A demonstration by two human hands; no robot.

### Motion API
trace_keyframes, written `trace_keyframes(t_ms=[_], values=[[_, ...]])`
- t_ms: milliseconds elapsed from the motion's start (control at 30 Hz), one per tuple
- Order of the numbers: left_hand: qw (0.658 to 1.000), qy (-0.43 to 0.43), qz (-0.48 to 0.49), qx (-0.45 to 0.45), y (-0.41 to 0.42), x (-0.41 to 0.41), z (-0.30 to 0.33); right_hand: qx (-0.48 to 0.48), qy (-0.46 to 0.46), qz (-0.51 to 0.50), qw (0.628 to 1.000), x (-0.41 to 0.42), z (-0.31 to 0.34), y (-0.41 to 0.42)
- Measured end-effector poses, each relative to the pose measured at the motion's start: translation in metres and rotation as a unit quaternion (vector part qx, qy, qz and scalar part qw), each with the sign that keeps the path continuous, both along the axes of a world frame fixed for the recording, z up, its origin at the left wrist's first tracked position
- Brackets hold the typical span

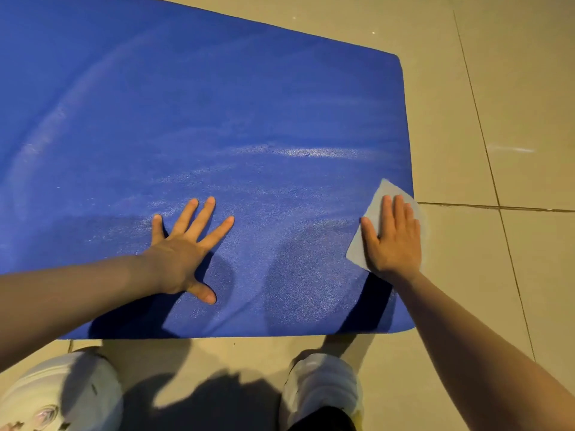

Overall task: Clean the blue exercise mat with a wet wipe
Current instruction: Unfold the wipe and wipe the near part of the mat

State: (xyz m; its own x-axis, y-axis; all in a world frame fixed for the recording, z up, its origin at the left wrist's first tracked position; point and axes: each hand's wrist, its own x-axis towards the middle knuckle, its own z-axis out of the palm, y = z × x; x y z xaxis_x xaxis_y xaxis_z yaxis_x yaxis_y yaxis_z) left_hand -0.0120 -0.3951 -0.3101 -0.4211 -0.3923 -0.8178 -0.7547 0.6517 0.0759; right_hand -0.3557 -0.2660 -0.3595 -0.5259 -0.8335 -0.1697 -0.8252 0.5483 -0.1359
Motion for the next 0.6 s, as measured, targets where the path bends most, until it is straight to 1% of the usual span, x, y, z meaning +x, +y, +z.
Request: trace_keyframes(t_ms=[67,100,133,167,233,300,367,400,433,467,533,600], values=[[1.000,0.002,0.002,0.001,0.000,0.000,0.000,0.015,0.002,-0.054,0.998,0.002,0.002,-0.010],[1.000,0.004,0.003,0.002,0.001,0.000,0.000,0.008,0.004,-0.063,0.998,0.008,0.002,-0.017],[1.000,0.007,0.006,0.003,0.001,0.000,0.000,0.001,0.000,-0.053,0.999,0.020,0.001,-0.025],[1.000,0.012,0.009,0.003,0.001,0.000,0.000,-0.001,-0.010,-0.013,1.000,0.035,-0.001,-0.031],[1.000,0.025,0.014,0.002,0.000,0.001,0.000,-0.016,-0.038,0.141,0.989,0.076,-0.004,-0.037],[0.998,0.048,0.030,-0.002,0.001,0.004,-0.002,-0.048,-0.040,0.303,0.951,0.121,-0.010,-0.035],[0.997,0.068,0.045,-0.008,0.002,0.009,-0.003,-0.045,-0.047,0.395,0.916,0.146,-0.011,-0.029],[0.996,0.075,0.046,-0.010,0.003,0.011,-0.004,-0.049,-0.051,0.412,0.908,0.145,-0.010,-0.028],[0.996,0.079,0.042,-0.011,0.003,0.013,-0.004,-0.061,-0.059,0.399,0.913,0.135,-0.008,-0.026],[0.996,0.080,0.036,-0.012,0.003,0.014,-0.004,-0.068,-0.068,0.356,0.929,0.119,-0.008,-0.024],[0.997,0.076,0.022,-0.009,0.002,0.015,-0.003,-0.057,-0.069,0.222,0.971,0.075,-0.008,-0.013],[0.997,0.078,0.016,-0.008,0.001,0.015,-0.004,-0.035,-0.032,0.117,0.992,0.029,-0.012,0.011]])
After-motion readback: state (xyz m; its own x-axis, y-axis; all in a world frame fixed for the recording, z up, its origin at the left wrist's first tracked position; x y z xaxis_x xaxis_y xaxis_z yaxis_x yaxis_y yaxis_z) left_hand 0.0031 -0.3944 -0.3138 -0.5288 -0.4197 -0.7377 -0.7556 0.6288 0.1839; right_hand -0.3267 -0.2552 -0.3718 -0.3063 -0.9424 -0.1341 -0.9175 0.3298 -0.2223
